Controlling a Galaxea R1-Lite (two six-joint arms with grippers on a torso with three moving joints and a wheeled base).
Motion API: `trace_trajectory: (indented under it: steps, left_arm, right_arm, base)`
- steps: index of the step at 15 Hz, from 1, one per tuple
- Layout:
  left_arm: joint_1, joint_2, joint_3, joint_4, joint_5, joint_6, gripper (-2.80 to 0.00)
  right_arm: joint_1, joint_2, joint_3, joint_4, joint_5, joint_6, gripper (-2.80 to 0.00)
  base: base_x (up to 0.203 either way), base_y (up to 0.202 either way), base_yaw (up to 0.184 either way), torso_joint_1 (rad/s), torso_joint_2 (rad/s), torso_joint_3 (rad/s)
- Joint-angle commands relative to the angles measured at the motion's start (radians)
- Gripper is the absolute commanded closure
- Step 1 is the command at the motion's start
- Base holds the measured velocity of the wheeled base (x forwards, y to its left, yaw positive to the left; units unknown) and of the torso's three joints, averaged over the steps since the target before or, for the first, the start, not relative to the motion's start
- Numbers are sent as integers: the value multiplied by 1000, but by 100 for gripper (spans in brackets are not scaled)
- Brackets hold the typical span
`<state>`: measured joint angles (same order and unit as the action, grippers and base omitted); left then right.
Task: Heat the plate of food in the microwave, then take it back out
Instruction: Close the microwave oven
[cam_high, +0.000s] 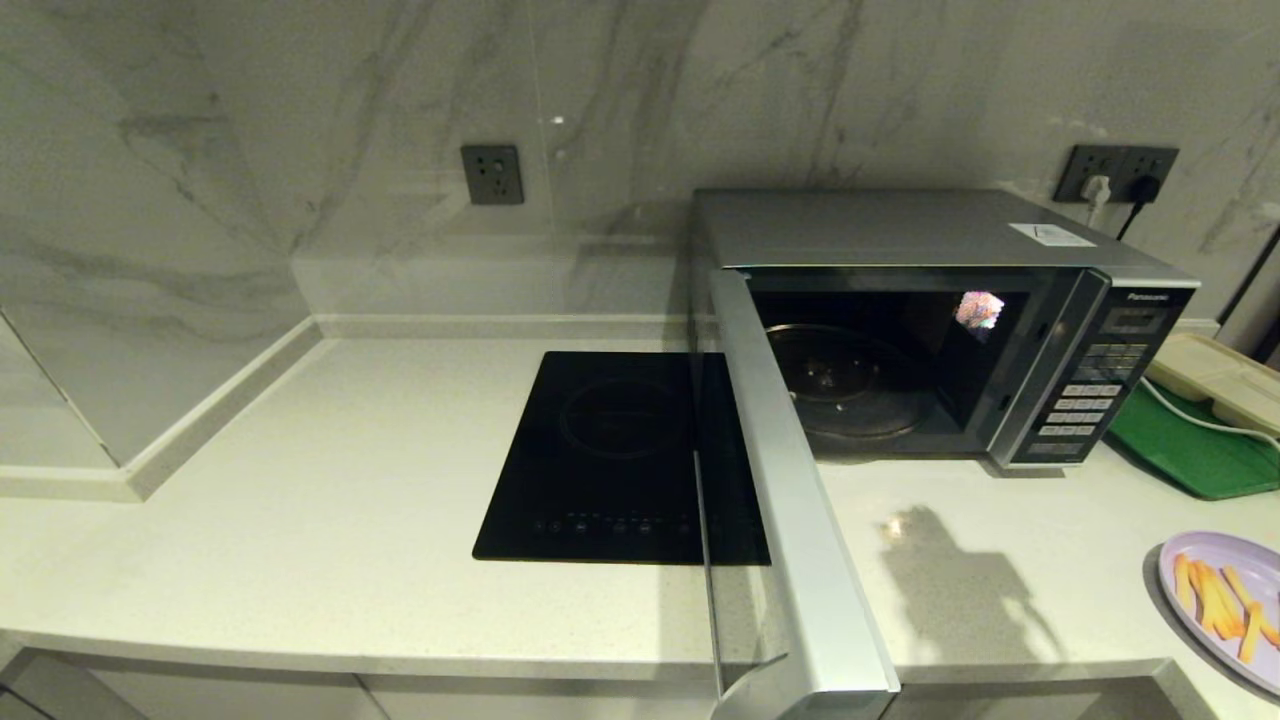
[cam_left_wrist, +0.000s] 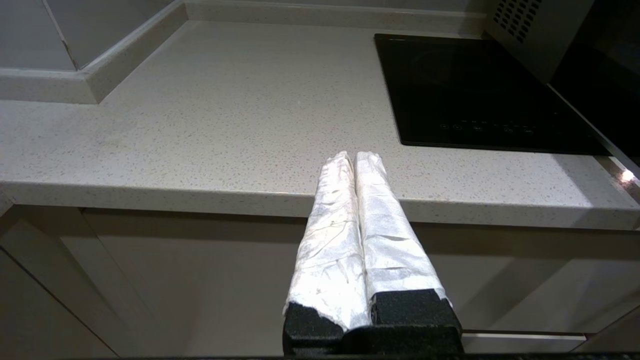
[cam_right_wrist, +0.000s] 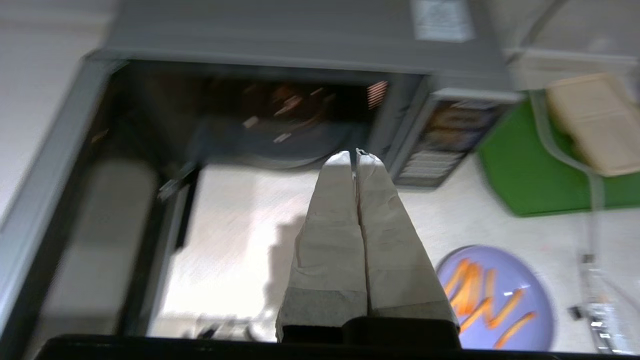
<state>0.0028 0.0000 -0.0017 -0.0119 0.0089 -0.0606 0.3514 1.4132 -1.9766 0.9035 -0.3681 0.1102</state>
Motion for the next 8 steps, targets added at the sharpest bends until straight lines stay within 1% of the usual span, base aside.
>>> trace_trajectory:
  steps: [1,2,3,4,5,8]
  left_arm:
    - [0,0,0,0,0,-1,0]
    - [0,0,0,0,0,-1,0]
    - [0,0,0,0,0,-1,0]
    - [0,0,0,0,0,-1,0]
    - [0,0,0,0,0,-1,0]
    - [0,0,0,0,0,-1,0]
  right_arm:
    - [185,-21,0,46,-54,79,0]
    - [253,-11,3,57,-99,126,0]
    - [303,10,5,63,-142,180,0]
    - [359,41,7,66,-184,256,0]
    - [406,77,14,67,-208,317,0]
    - [522,167,19,64,-219,471,0]
  base:
    - [0,0,0,0,0,0]
    - [0,0,0,0,0,0]
    - [0,0,0,0,0,0]
    - [0,0,0,0,0,0]
    - [0,0,0,0,0,0]
    - [0,0,0,0,0,0]
